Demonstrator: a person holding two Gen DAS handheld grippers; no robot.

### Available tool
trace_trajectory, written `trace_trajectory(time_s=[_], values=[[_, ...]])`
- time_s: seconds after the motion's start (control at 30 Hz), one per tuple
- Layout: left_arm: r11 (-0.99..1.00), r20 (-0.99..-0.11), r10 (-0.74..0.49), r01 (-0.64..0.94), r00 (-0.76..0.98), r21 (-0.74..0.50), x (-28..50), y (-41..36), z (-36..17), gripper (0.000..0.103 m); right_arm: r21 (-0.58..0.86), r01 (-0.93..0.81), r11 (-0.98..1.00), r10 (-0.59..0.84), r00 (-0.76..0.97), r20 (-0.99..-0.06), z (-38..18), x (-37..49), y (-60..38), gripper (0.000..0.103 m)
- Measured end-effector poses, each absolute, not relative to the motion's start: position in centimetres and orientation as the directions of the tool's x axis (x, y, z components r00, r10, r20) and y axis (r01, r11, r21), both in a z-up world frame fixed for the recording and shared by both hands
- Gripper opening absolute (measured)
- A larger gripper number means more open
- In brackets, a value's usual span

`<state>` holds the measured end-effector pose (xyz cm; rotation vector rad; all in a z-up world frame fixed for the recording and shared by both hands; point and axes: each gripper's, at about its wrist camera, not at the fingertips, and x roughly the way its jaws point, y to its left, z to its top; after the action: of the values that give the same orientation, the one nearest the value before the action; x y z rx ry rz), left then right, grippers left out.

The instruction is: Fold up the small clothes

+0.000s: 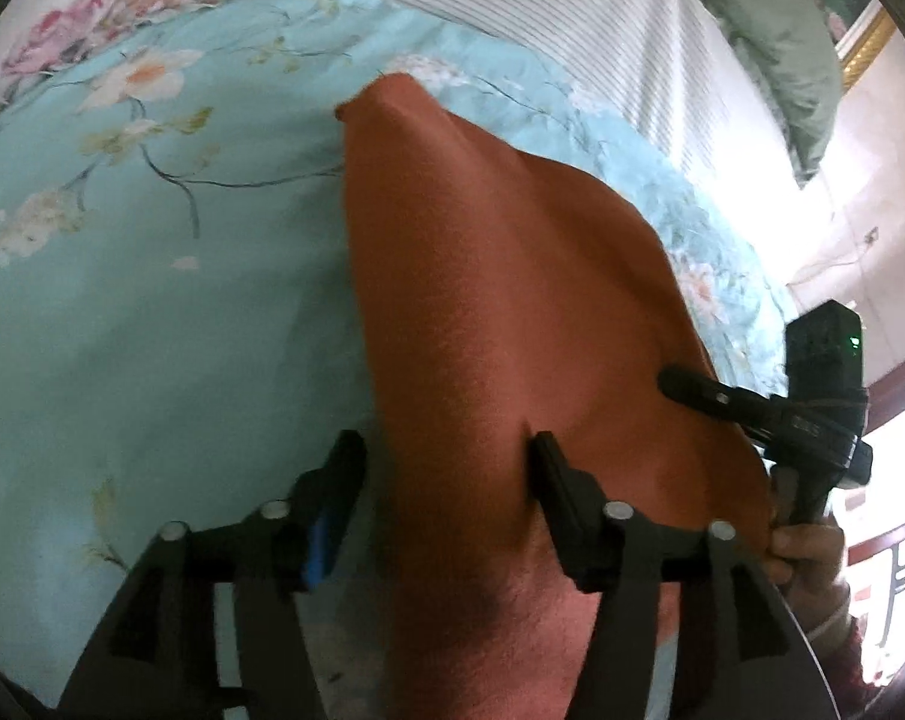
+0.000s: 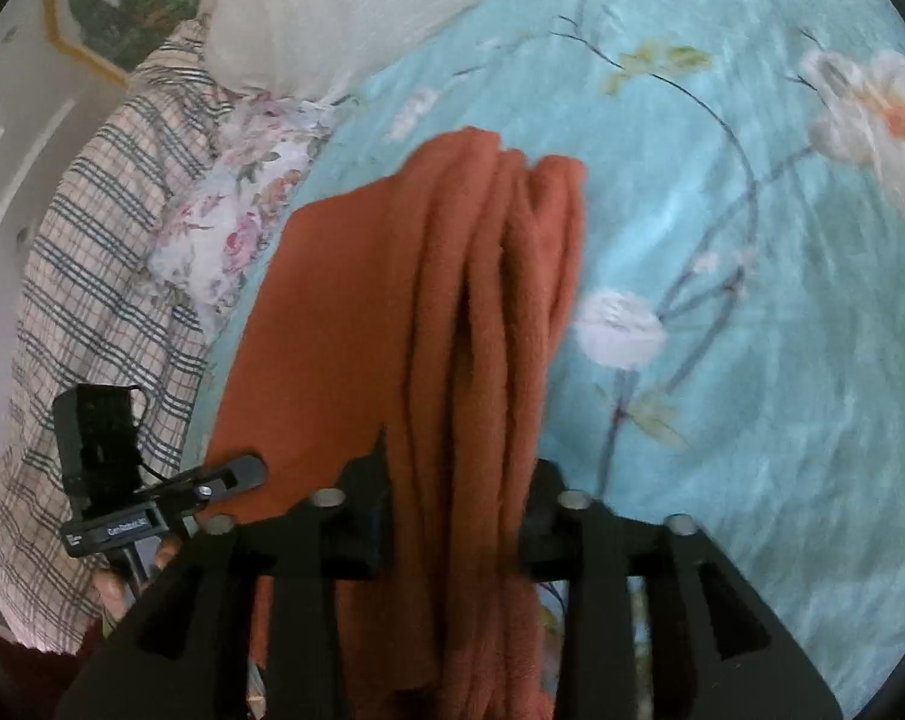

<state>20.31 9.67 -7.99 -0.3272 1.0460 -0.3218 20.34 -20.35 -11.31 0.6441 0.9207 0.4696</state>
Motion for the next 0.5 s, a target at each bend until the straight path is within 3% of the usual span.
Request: trace_trajectory(time_s=[0.07,0.2,0.3,0.4,0.5], values=[[0.915,-0.787,-0.386,0.095,0.480,-0.391,20.4,9.7,-7.5,0.059,0.633,-0.064,0.772,0.560,0.541,-0.628,-10.2,19.9,-20.9,0.064],[0.935,-0.753,-0.336,0.100,0.566,-0.341,18.8,10.3,-5.2,0.059,0.559,-0.062,0.827,0.466,0.631,-0.620,-6.5,19.4,-21.9,0.064],[0.925,-0.712,-0.370,0.166,0.597,-0.342,17.0,10.0,-3.8,0.057,0.514,-0.102,0.852,0.445,0.659,-0.607,-4.2,21.1,-21.5,0.063],[0.902,-0.676,-0.430,0.249,0.598,-0.353,15.1,9.4,-2.9,0.056,0.496,-0.118,0.860,0.448,0.641,-0.624,-3.9,24.0,-20.6,0.046],[0.895,-0.679,-0.447,0.291,0.583,-0.339,14.5,8.1,-3.0,0.054,0.469,-0.082,0.879,0.422,0.590,-0.688,-5.2,27.0,-19.4,0.037]])
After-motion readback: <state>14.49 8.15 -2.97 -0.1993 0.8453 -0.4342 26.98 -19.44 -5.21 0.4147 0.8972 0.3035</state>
